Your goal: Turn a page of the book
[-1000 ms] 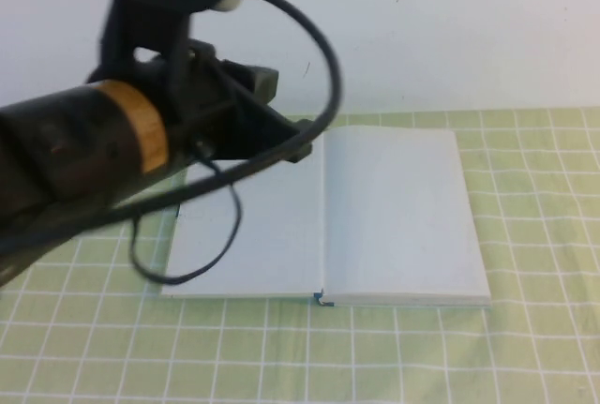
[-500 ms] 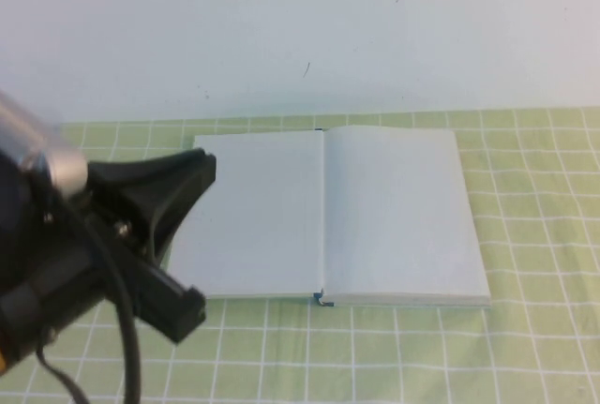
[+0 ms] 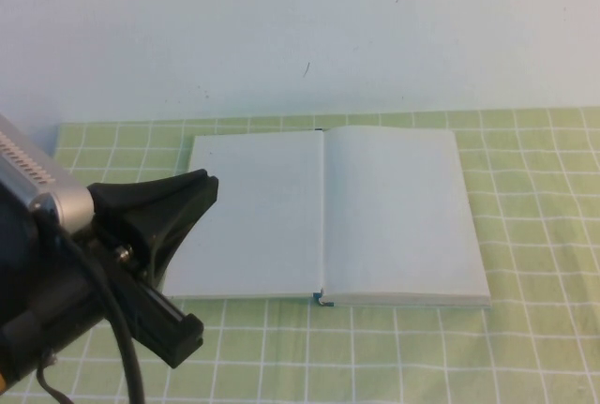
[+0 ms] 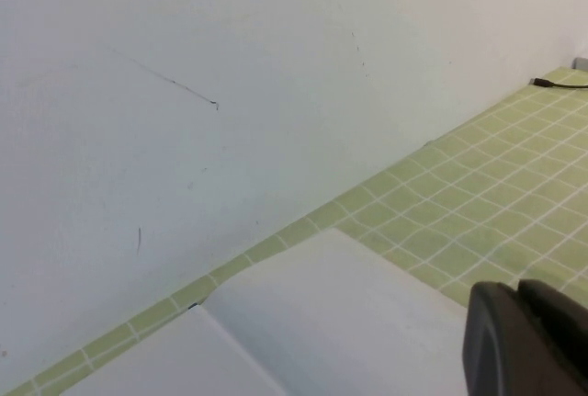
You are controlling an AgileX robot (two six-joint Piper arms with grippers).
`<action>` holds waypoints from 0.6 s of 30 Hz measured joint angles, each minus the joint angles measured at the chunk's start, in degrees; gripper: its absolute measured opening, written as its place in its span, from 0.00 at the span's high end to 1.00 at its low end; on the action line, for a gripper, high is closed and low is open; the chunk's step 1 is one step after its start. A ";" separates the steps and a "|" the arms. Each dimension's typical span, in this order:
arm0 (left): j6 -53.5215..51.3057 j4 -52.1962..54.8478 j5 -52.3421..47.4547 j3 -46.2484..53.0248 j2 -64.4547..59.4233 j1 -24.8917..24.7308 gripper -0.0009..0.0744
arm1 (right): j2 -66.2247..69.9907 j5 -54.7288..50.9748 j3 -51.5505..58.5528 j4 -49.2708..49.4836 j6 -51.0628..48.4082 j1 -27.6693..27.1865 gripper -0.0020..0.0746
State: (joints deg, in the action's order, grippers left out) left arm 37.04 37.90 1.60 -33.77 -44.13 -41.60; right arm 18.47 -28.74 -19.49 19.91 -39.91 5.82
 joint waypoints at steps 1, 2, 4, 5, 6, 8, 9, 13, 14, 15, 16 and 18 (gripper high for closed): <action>0.00 0.00 -0.07 0.00 0.00 0.00 0.99 | -0.30 0.15 0.30 0.14 0.00 0.00 0.97; 0.00 0.29 -0.07 0.00 0.00 0.00 0.99 | -0.42 0.15 0.43 0.24 0.00 0.00 0.97; 0.00 1.35 -0.15 0.00 0.00 0.00 0.99 | -0.55 -0.63 0.43 0.40 0.00 0.00 0.97; 0.00 2.02 -0.15 0.00 0.00 0.00 0.99 | -0.54 -1.27 0.43 0.40 0.00 0.00 0.97; -0.20 2.60 -0.36 0.00 0.00 0.00 0.99 | -0.65 -2.04 0.43 0.40 0.00 0.00 0.97; -0.37 3.32 -0.86 0.00 0.00 0.00 0.99 | -0.75 -3.17 0.46 0.54 0.00 0.00 0.97; -0.37 3.44 -1.11 0.00 0.00 0.00 0.99 | -0.75 -3.90 0.46 0.54 0.00 0.00 0.97; -0.37 3.58 -1.60 0.00 0.00 0.00 0.99 | -0.75 -5.27 0.46 0.54 0.00 0.00 0.97; -0.41 3.58 -1.60 0.09 0.00 0.00 0.99 | -0.75 -5.48 0.46 0.54 0.00 0.00 0.97; -0.41 3.58 -1.60 0.09 0.00 0.00 0.99 | -0.75 -5.76 0.46 0.54 0.00 0.00 0.98; -0.52 3.58 -1.60 0.09 0.00 0.00 0.99 | -0.75 -5.79 0.46 0.54 0.00 0.00 0.98; -0.51 3.58 -1.60 0.09 0.00 0.00 0.99 | -0.75 -6.27 0.46 0.54 0.00 0.00 0.98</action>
State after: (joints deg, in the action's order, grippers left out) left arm 36.54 41.48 0.00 -33.69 -44.13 -41.60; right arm 17.71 -35.01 -19.03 20.45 -39.91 5.82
